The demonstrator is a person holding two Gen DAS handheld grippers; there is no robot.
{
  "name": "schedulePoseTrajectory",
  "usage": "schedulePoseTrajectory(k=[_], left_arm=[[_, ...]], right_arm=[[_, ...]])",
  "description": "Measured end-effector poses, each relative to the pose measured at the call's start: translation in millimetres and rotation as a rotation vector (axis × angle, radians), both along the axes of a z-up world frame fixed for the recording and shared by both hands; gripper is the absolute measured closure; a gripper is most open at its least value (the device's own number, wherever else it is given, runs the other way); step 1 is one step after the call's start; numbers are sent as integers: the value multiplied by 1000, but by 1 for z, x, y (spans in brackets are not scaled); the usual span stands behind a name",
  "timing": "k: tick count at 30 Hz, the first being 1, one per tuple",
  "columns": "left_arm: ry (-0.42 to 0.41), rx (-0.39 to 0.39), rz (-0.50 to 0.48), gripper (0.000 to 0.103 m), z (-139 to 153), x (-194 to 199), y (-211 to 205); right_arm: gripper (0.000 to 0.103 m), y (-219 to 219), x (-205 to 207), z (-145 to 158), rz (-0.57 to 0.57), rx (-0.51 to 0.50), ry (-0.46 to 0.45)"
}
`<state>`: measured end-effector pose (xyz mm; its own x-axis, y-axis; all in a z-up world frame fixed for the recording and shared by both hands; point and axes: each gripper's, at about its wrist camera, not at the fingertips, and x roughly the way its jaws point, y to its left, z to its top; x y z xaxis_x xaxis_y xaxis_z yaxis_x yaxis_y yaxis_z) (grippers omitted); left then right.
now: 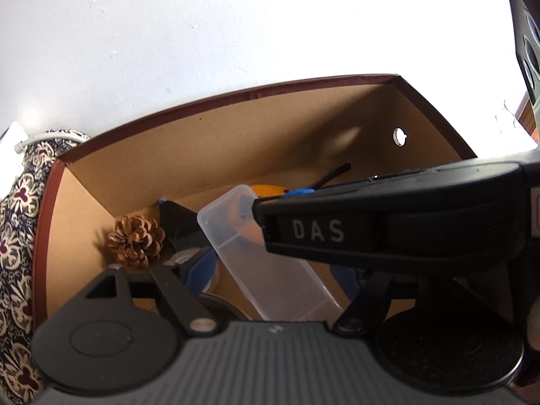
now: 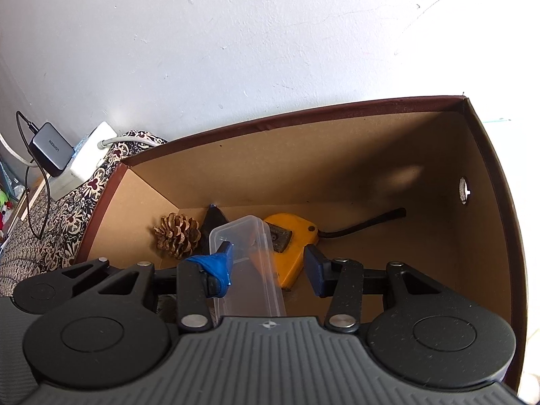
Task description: Organize rigid objects
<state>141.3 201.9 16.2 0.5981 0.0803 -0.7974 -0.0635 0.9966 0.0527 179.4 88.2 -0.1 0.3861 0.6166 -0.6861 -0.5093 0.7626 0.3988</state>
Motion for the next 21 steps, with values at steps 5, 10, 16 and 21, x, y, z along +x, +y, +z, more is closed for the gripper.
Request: schedulePoseTrajectory(k=[5, 10, 16, 21], left_arm=[[-10, -10, 3, 29, 0, 0, 2], [-13, -15, 4, 29, -1, 0, 2], [-9, -20, 5, 29, -3, -2, 2], [-5, -20, 4, 29, -4, -1, 1]], right_arm=[[72, -1, 0, 0, -30, -11, -19], [72, 0, -2, 0, -50, -35, -53], [72, 0, 0, 0, -48, -37, -51], [72, 1, 0, -1, -43, -50, -51]])
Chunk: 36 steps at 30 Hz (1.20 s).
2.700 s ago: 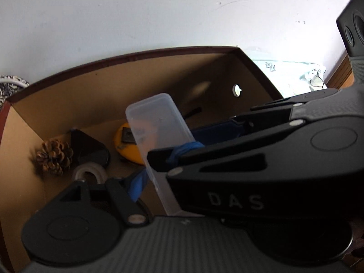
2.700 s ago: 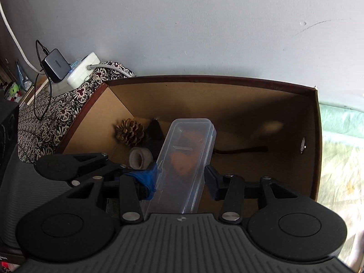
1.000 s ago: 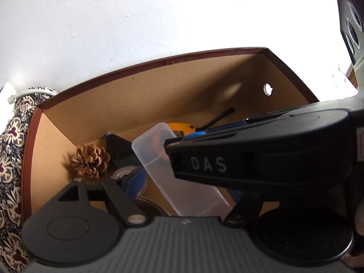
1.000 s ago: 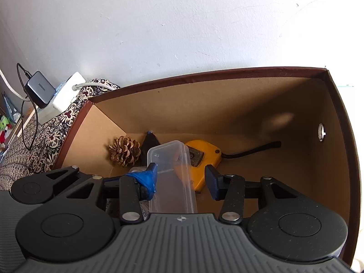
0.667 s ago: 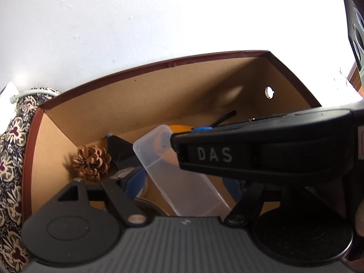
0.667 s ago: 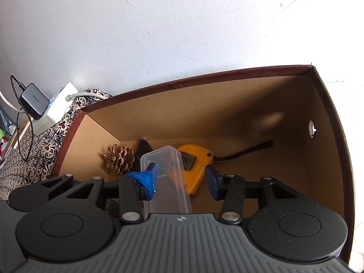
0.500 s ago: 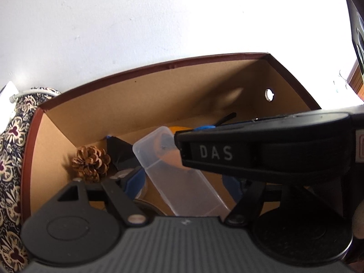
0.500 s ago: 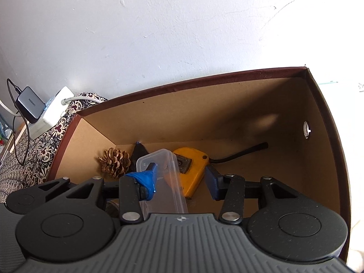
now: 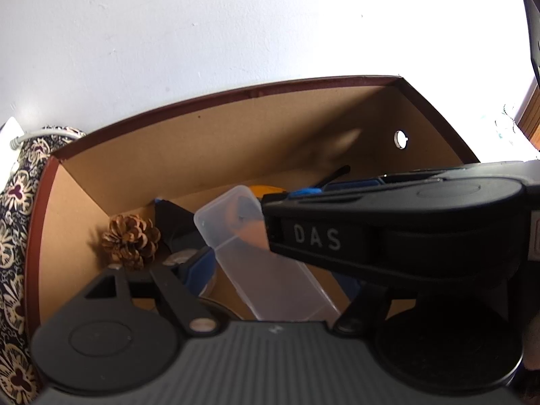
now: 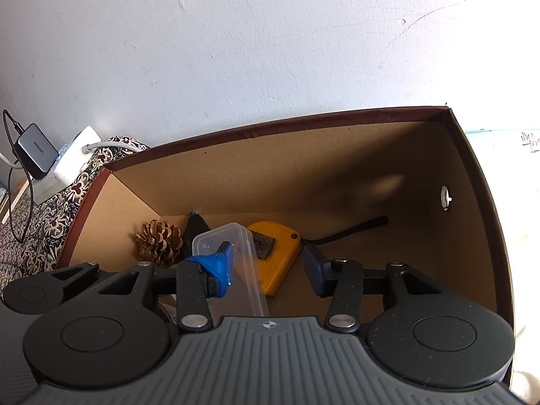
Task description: Organize rigid objects
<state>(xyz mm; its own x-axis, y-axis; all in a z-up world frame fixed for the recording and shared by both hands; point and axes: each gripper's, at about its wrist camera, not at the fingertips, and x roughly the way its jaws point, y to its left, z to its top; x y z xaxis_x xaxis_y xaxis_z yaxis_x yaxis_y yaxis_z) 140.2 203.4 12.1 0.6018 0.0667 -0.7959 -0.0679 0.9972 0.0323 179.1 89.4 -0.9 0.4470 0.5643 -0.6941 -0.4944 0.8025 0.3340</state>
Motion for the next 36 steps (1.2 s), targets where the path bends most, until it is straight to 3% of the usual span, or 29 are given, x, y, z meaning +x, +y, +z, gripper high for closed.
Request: schedulePoseTrajectory(k=[36], left_arm=[[20, 3, -1, 29, -8, 7, 6]], right_arm=[[72, -2, 2, -1, -40, -16, -23]])
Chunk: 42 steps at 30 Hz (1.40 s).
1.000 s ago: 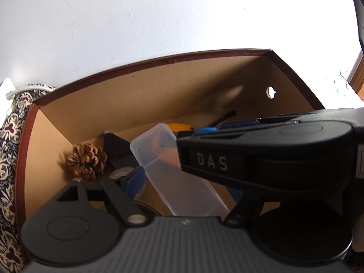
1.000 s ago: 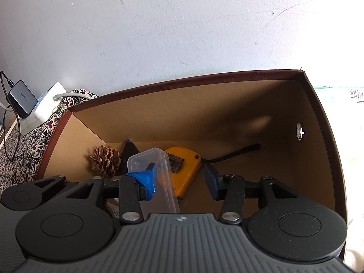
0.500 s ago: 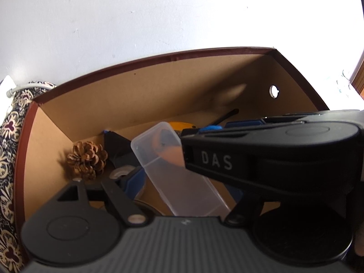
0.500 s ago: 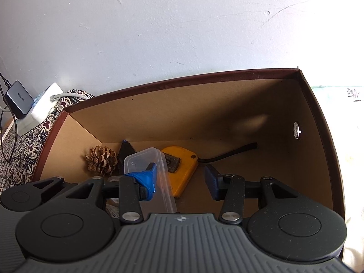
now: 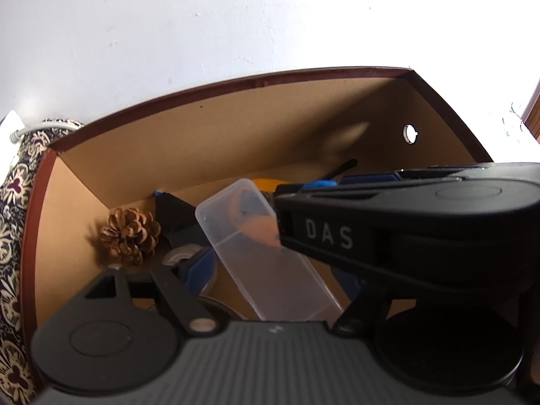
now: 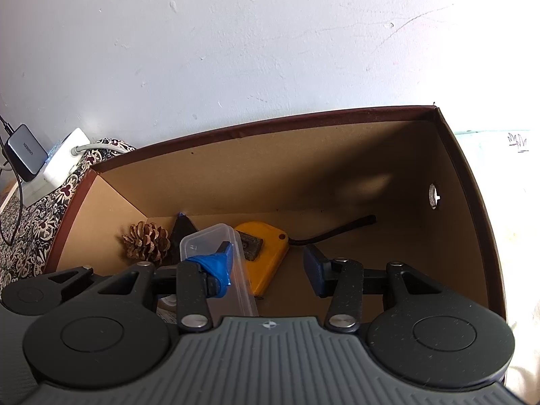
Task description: Organize rigid objects
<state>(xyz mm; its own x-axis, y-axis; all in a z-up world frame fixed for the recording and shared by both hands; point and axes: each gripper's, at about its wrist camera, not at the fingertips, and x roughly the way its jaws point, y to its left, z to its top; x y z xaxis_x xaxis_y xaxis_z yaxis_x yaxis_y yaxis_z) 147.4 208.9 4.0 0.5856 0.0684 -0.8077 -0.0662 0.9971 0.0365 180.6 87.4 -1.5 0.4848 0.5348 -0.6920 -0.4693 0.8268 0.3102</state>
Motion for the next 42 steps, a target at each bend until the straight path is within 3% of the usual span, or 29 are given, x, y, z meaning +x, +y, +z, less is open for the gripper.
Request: schedulePoseTrajectory(k=[42], left_arm=[[-15, 8, -18, 28, 2, 0, -4]], right_arm=[[72, -1, 1, -2, -35, 1, -4]])
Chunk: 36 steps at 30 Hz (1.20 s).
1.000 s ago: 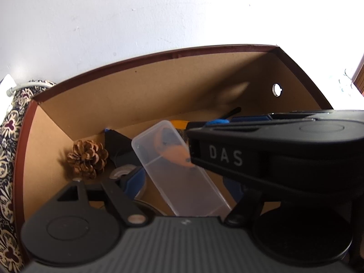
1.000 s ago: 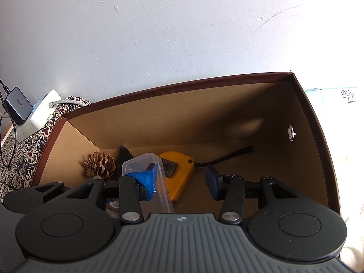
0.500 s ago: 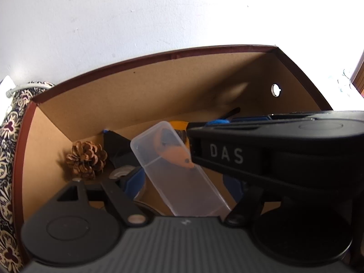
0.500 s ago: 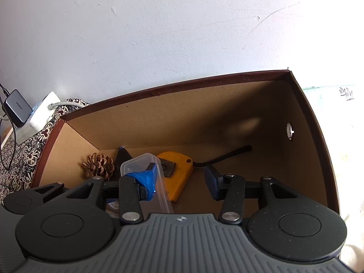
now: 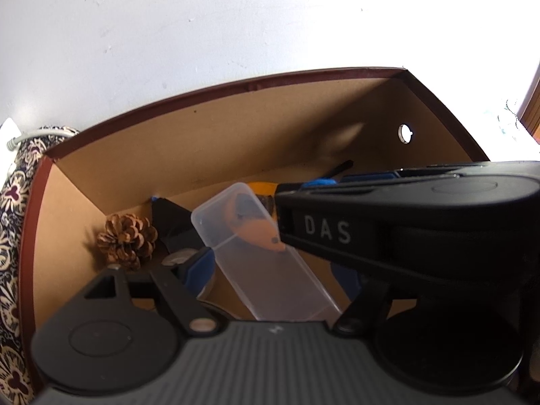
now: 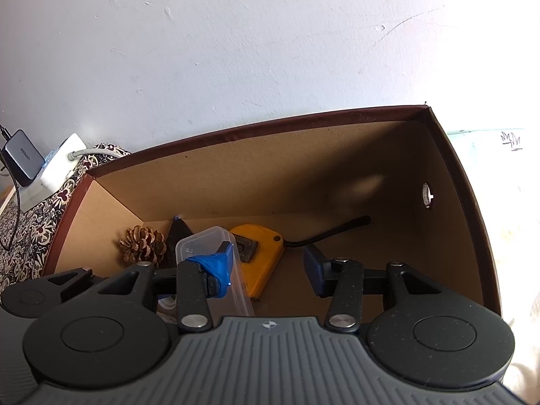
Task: Organize rigid objects
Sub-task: 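Open the right tool and lift it off the clear container, then move the right tool out of the box toward the orange gourd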
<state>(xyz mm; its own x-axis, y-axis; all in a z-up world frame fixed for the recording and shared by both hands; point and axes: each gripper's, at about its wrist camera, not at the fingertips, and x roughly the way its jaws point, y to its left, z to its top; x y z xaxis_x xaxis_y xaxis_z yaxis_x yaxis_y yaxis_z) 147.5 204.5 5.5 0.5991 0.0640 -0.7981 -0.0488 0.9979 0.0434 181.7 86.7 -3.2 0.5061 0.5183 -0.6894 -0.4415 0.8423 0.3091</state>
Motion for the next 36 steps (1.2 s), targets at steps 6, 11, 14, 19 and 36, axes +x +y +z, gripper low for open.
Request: schedulePoseTrajectory(k=[6, 11, 14, 19, 36], left_arm=[[-12, -8, 4, 28, 2, -2, 1], [-36, 10, 8, 28, 7, -5, -2], [-53, 13, -3, 28, 13, -8, -5], [-83, 10, -11, 28, 21, -12, -9], [-211, 78, -29, 28, 62, -43, -34]], right_arm=[[72, 0, 0, 0, -7, 2, -1], [72, -1, 1, 3, -20, 4, -9], [72, -2, 2, 6, -31, 13, -15], [72, -9, 1, 16, -54, 32, -37], [72, -62, -32, 52, -14, 99, -161]])
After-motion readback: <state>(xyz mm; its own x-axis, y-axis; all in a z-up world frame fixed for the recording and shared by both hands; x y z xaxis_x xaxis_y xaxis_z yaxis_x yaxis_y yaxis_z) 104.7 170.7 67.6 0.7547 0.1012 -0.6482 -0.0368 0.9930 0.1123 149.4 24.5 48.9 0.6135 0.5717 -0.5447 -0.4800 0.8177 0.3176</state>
